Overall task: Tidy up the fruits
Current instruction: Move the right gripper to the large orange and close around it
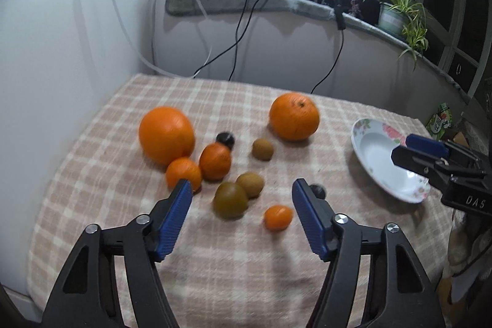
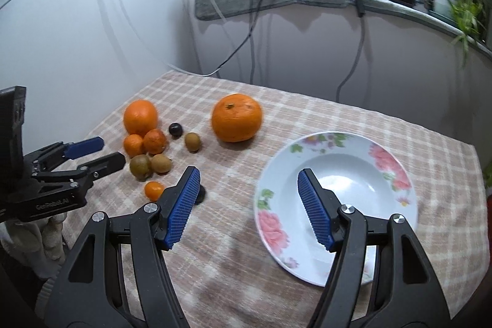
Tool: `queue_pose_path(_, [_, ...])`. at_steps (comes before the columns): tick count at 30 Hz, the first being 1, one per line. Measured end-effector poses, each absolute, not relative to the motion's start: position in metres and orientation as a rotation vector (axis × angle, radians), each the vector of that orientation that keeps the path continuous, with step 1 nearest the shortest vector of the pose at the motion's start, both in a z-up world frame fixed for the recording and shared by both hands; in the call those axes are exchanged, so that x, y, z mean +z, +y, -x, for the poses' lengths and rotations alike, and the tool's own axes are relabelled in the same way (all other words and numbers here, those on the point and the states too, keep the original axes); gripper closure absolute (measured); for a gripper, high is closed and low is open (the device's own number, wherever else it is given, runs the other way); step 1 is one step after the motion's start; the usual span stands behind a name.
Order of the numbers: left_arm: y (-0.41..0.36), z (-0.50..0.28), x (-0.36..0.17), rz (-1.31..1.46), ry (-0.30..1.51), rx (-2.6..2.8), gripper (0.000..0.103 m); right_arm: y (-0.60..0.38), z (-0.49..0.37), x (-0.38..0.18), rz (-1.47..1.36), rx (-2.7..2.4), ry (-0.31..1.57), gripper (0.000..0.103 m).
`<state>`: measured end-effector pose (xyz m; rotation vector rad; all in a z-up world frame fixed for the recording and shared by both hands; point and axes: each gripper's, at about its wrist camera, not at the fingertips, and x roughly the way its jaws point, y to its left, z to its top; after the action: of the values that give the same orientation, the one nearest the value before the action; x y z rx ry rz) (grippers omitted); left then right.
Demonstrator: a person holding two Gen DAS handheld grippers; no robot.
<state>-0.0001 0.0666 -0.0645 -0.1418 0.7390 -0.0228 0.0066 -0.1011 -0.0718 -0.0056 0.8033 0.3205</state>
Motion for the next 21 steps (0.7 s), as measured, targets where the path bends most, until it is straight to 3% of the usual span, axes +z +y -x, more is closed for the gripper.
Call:
queue_pose_path(6, [0.083,0.005,-0.078,0.178,0.781,-0.013,0.048,-0.083,-0.015,-0.083,0.027,0.376,0.843,0.034])
queue_pose_path(21, [0.126,-0.013,-0.079,0.250,0.779,0.021,0.048,-0.045,-0.057,-0.086,0.042,0.482,0.923,0.034])
